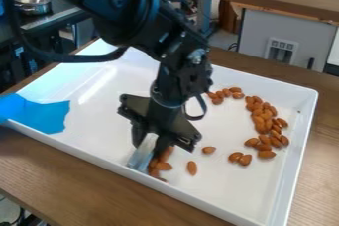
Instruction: Sweep into pile
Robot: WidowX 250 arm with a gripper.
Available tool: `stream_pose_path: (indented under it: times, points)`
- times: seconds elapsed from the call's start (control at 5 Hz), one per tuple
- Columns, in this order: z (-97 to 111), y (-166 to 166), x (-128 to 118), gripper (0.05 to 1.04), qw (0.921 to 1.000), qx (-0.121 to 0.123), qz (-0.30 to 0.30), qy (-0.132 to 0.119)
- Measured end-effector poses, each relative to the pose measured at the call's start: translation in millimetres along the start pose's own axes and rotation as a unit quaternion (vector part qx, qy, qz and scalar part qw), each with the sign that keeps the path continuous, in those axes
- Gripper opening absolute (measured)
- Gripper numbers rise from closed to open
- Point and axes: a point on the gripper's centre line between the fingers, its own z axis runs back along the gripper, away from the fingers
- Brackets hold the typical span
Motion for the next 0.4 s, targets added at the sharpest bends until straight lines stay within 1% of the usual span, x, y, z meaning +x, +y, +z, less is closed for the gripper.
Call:
stream_pose_path:
  times: [0.2, 0.4]
  points:
    - [4.6, -17.0, -1.0, 0.366, 0.9998, -0.012, 0.013, 0.007]
    - [10.0, -33.2, -4.7, 0.366, 0.9988, -0.028, 0.034, 0.02]
